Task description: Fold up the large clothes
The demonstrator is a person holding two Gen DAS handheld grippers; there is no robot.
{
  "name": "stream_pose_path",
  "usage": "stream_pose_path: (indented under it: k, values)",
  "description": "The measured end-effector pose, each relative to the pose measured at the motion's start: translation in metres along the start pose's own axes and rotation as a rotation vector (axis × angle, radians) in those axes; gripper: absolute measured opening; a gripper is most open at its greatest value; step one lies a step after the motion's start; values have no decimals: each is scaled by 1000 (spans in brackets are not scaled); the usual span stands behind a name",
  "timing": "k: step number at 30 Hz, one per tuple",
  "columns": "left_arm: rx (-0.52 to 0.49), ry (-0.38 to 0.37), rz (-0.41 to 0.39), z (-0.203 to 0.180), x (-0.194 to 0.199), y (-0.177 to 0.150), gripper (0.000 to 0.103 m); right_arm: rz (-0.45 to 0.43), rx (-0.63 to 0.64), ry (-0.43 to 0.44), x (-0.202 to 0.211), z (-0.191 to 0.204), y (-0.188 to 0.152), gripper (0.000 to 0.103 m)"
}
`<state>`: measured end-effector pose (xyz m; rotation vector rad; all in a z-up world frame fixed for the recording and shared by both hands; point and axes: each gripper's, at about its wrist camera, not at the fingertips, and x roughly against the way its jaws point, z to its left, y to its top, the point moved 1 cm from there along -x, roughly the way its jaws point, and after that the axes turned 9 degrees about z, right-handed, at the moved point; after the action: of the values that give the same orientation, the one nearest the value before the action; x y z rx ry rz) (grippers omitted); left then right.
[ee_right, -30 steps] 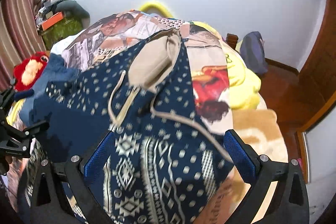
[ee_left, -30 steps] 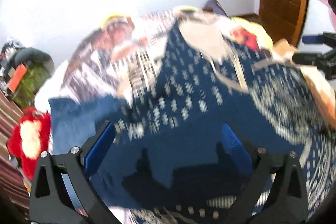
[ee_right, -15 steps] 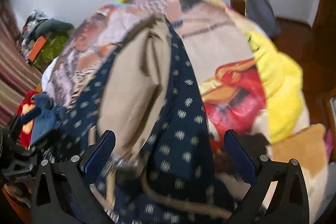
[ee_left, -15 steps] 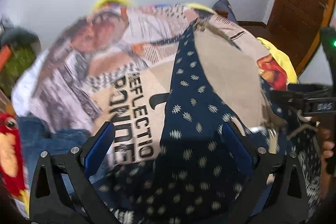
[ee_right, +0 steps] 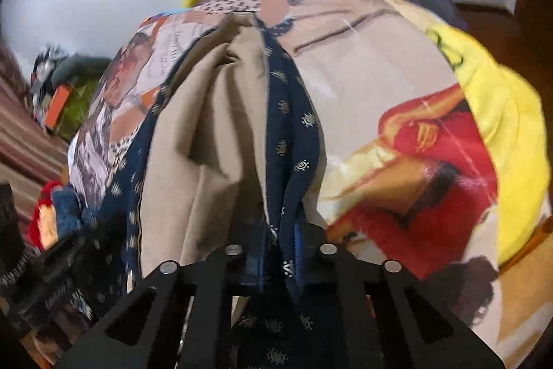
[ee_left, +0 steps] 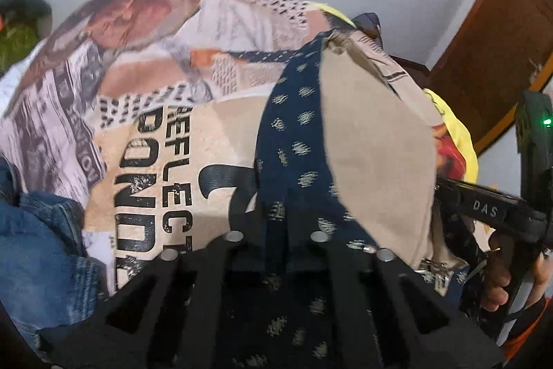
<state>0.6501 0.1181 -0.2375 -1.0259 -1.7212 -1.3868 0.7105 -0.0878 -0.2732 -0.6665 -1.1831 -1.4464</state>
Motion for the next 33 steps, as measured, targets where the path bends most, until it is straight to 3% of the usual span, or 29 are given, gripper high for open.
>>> stream_pose_path:
  k: [3,8,11,16,20,26,30,31,33]
  values:
    - [-72,29,-26,-11,29,-6,6,-46,51,1,27,14,-11,8]
    - [-118,-47,-88,-18,96,-28,6,-104,128,52,89,42,-41,8]
    - [-185,-32,-103,-27,128,-52,6,-108,156,84,120,55,-69,8]
    - [-242,-46,-76,-31,158,-111,6,-124,207,43,157,58,-133,8]
    - [-263,-24,-33,-28,157,-154,6,-107,212,28,168,51,-186,8]
    - [-207,7,49,-3,129,-206,6,-99,264,-154,157,36,-247,9]
    - [-164,128,99,22,102,-231,0,-81,267,-308,144,23,-264,9]
    - [-132,131,126,34,93,-238,0,-73,253,-311,142,19,-264,10]
    - [-69,86,143,56,85,-246,0,-68,221,-333,140,10,-264,29]
